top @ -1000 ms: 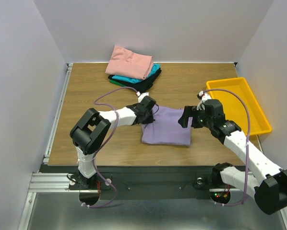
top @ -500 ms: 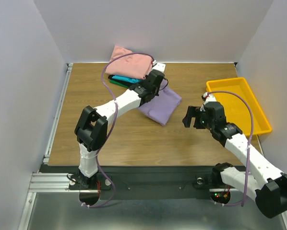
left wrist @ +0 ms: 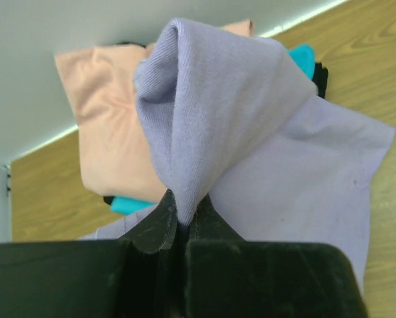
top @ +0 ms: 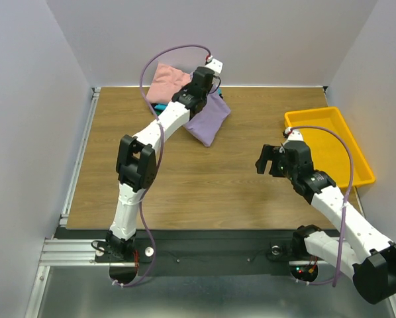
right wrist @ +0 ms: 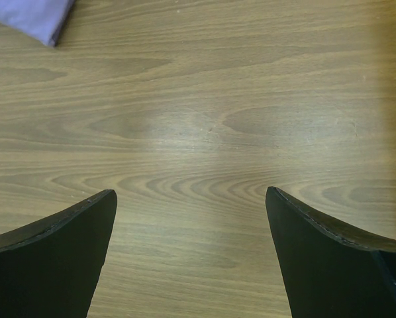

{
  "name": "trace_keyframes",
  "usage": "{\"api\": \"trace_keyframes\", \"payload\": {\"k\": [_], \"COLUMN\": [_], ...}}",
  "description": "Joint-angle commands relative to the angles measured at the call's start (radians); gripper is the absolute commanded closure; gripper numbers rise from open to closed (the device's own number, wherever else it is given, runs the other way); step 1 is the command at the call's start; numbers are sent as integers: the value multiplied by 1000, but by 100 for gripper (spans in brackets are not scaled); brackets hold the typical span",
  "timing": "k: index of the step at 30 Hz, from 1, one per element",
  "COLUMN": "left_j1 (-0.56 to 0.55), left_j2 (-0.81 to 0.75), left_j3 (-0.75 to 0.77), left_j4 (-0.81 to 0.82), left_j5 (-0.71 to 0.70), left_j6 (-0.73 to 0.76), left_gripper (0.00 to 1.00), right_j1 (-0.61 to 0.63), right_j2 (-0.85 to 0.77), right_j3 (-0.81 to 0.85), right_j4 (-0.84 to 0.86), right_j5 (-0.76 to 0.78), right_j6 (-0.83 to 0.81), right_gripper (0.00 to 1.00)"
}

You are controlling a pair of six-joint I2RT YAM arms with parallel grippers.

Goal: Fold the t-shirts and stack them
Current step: Neatly place the folded tshirt to the corner

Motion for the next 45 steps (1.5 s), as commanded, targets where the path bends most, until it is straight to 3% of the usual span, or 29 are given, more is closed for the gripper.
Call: {"api": "trace_keyframes", "payload": {"k": [1, 19, 24, 26, 30, 38, 45], "left_j1": [21, 93, 125, 138, 179, 237, 299], "left_j2": [-3, 18, 23, 26, 94, 218, 262], "left_j3": [157, 348, 336, 284, 328, 369, 382], "left_j4": [79, 164, 199, 286, 299, 338, 388], "left_j5": [25, 56, 123, 142, 226, 241, 254], "left_j6": [104, 136, 139, 142, 124, 139, 53], "left_gripper": [100, 100, 100, 100, 100, 100, 98], "right_j1": [8, 8, 8, 8, 8, 9, 8], "right_j2": [-7, 78, 82, 88, 98, 140, 189], "right_j3": [-2, 9, 12, 12, 16, 27, 39], "right_j4": [18, 19, 19, 19, 18, 18, 18], "right_j5": [36, 61, 70, 74, 87, 111, 133], "right_j6": [14, 22, 22, 23, 23, 25, 28], "right_gripper": [0, 0, 0, 0, 0, 0, 0]}}
